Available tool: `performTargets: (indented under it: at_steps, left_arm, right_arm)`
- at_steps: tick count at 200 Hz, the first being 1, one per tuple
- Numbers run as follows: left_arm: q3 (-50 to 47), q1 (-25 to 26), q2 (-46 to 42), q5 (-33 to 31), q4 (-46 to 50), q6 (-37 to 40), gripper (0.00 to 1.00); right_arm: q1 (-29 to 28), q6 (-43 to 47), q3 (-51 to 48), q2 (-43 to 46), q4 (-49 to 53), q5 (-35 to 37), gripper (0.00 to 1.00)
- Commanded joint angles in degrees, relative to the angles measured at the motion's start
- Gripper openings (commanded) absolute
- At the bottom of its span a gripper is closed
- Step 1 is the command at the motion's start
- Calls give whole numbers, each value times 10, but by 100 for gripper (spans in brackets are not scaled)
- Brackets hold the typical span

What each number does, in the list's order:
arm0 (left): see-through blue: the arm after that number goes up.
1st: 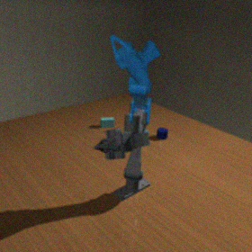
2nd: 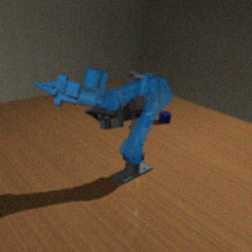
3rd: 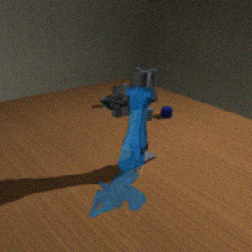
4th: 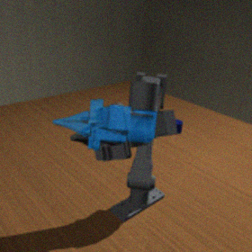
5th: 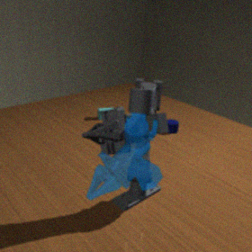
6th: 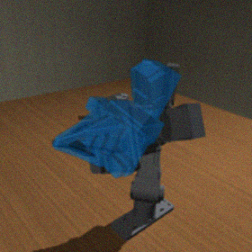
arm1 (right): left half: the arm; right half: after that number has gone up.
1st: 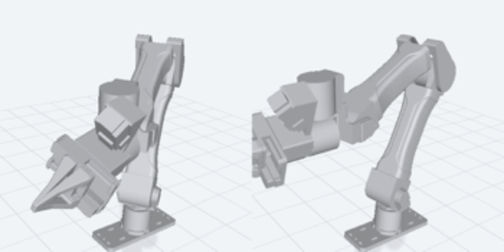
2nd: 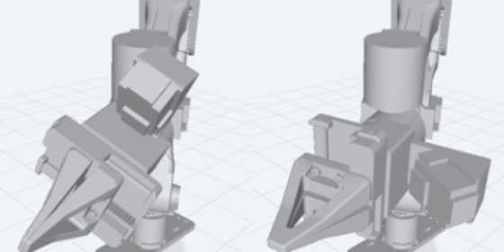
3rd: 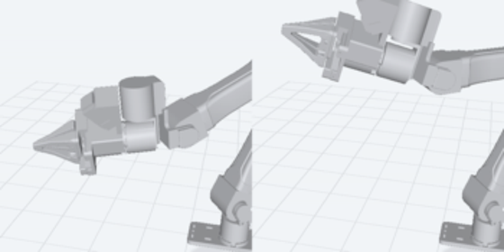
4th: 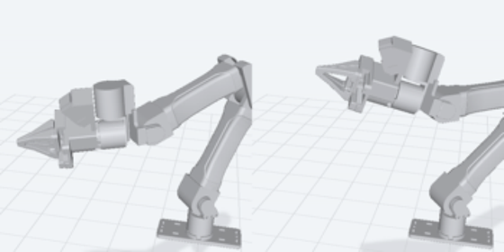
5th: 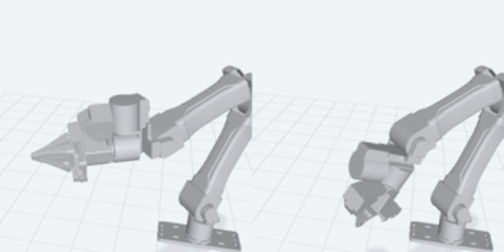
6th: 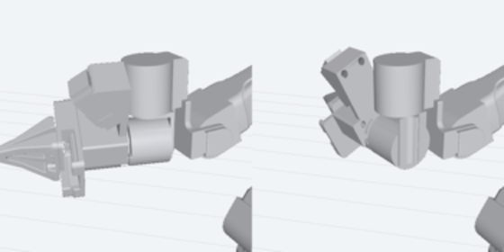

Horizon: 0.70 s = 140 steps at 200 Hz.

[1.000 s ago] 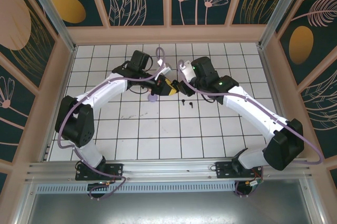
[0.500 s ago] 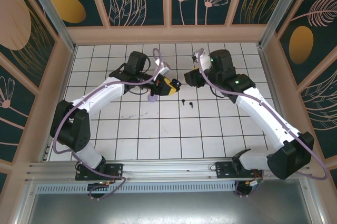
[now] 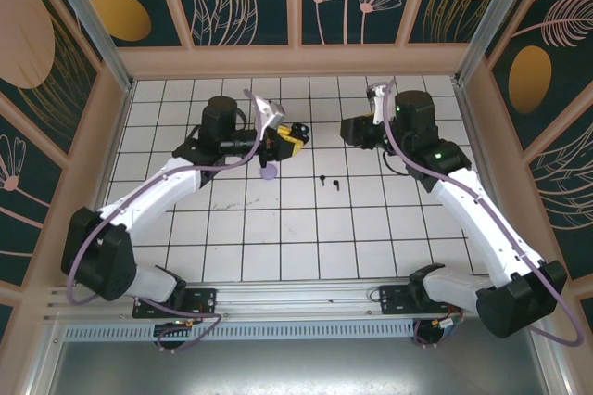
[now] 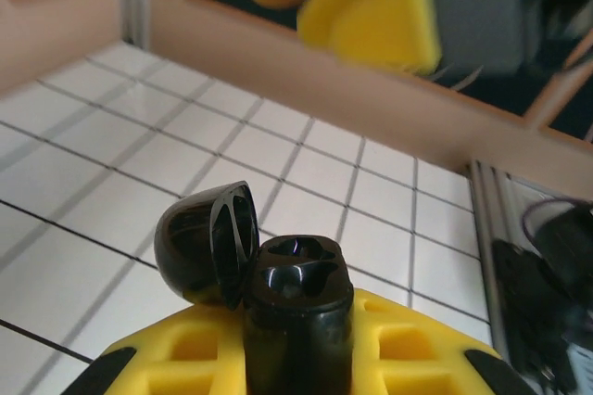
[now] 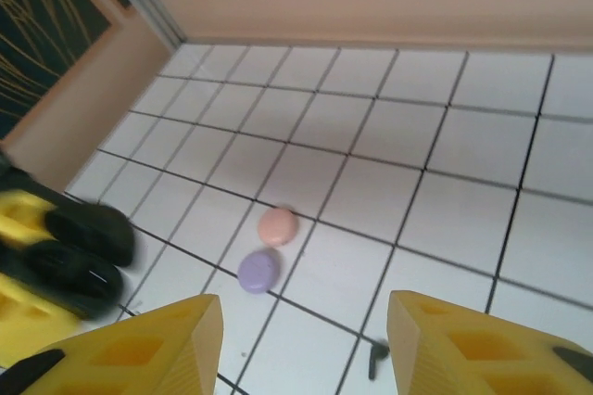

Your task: Insert wireless bluetooth earbuds into charging case

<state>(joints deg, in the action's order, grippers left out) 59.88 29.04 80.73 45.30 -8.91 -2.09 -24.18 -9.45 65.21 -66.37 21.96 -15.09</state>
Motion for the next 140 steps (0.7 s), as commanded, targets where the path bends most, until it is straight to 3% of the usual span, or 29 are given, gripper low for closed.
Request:
performTargets:
  at_steps: [1, 35, 69, 140]
  left_arm:
    - [-31, 1, -46, -87, -151, -39, 0]
    - [-94, 1, -91, -156, -288, -19, 0]
    - [-200, 1, -133, -219, -503, 32, 0]
    - [-247, 1, -143, -307, -580, -4, 0]
  right_arm:
    - [5, -51, -41, -11, 14, 33, 51]
    - [3, -93, -87, -58, 1, 44, 50]
    - [-9, -119, -87, -124, -2, 57, 50]
    - [-68, -158, 36, -308, 84, 157, 49]
